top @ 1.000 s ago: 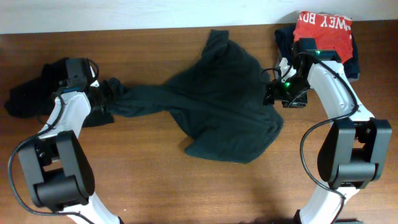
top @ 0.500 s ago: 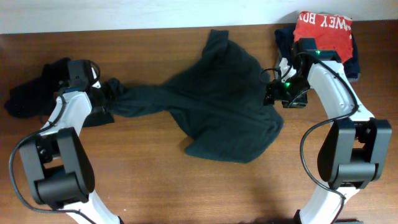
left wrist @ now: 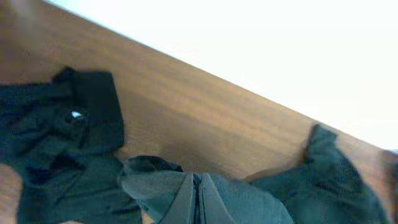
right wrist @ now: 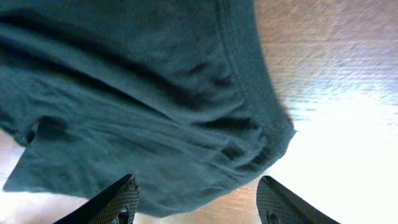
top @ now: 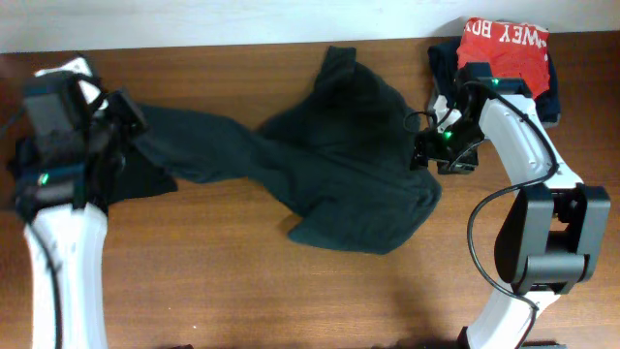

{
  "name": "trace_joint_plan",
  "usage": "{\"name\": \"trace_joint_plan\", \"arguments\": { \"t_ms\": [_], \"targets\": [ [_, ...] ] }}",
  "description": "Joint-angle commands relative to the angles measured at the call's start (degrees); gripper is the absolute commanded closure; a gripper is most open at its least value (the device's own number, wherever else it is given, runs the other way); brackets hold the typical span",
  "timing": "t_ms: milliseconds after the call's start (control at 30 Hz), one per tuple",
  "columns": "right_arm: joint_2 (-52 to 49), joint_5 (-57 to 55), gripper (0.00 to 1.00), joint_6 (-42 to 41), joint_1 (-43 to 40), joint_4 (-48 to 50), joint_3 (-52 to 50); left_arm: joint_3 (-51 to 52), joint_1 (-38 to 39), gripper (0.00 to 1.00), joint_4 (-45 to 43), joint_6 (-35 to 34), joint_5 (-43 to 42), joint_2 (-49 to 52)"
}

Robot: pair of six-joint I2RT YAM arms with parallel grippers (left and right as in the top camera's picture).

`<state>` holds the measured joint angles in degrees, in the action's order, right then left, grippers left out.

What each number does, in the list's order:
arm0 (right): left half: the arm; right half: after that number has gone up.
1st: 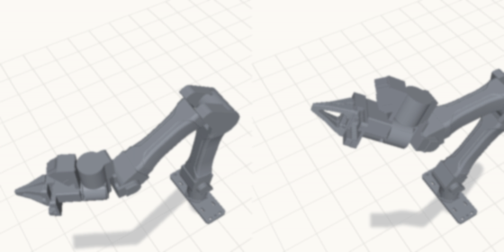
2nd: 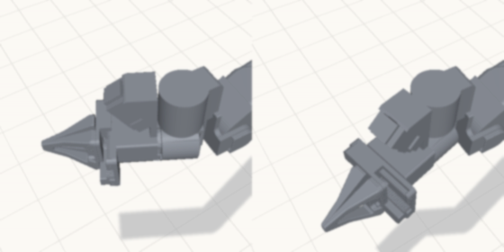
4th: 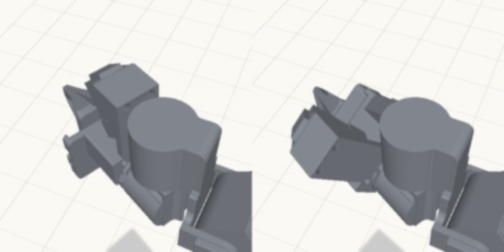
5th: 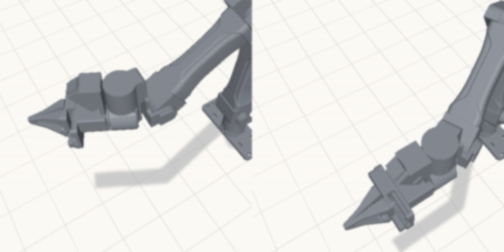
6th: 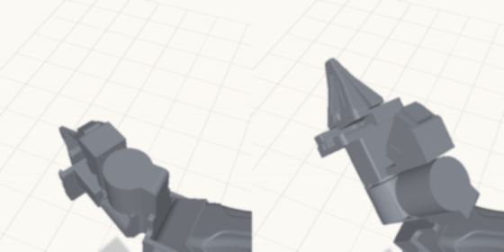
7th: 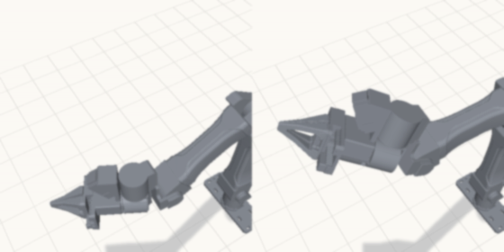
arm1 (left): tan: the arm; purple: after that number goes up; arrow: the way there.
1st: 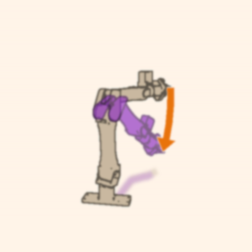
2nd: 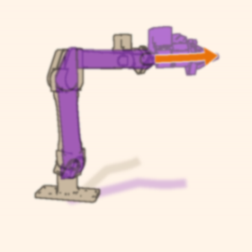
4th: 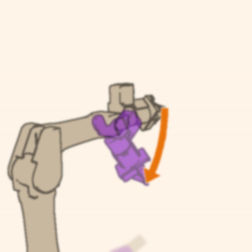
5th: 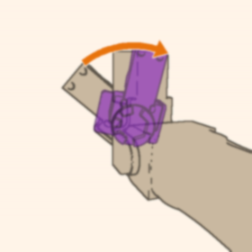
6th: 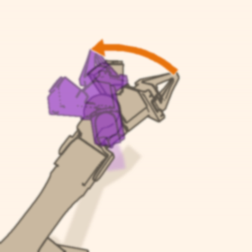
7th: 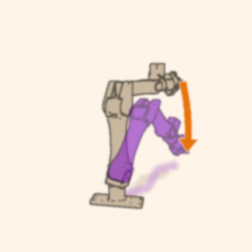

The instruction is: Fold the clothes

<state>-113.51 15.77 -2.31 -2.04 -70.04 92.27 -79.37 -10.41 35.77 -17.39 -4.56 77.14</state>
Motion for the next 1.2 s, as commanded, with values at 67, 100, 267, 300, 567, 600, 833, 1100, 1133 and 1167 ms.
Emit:
{"name": "trace_joint_plan", "arguments": {
  "t_ms": [67,100,267,300,567,600,833,1100,1133,1167],
  "targets": [
    [3.8,2.91,0.35,0.66,0.17,-2.75,0.74,0.02,-0.09,0.99,4.48,1.25,-0.61,-2.73],
    [4.92,2.91,0.35,0.66,0.17,-3.76,0.74,0.02,-0.09,0.99,5.46,1.64,-0.63,-2.93],
    [9.84,2.91,0.35,1.7,1.53,-8.31,0.74,0.02,-0.09,0.99,7.34,2.51,-0.63,-3.04],
    [10.62,2.91,0.35,1.7,2.19,-9.07,0.74,0.02,-0.09,0.99,7.17,2.54,-0.61,-3.04],
    [12.81,1.49,0.34,1.09,16.26,-12.04,-0.35,0.02,-0.15,0.99,4.57,2.95,-0.52,-3.15],
    [12.81,0.07,0.34,-0.17,18.29,-11.58,-1.01,0.02,-0.15,0.99,4.52,2.95,-0.09,-3.15],
    [12.81,-5.38,0.34,-12.85,23.41,-6.49,-9.2,0.02,-0.52,0.99,4.17,3.8,0.96,-3.15],
    [12.81,-12.61,0.39,-26.62,20.04,5.57,-22.27,0.04,-0.68,0.99,4.55,3.8,0.9,-3.13],
    [12.79,-12.83,0.4,-27.26,19.06,7.8,-23.71,0.04,-0.68,0.99,4.66,3.8,0.9,-3.13],
    [12.79,-12.81,0.41,-27.47,18.21,9.35,-24.74,0.04,-0.68,0.99,4.85,3.8,0.9,-3.13]
  ]
}}
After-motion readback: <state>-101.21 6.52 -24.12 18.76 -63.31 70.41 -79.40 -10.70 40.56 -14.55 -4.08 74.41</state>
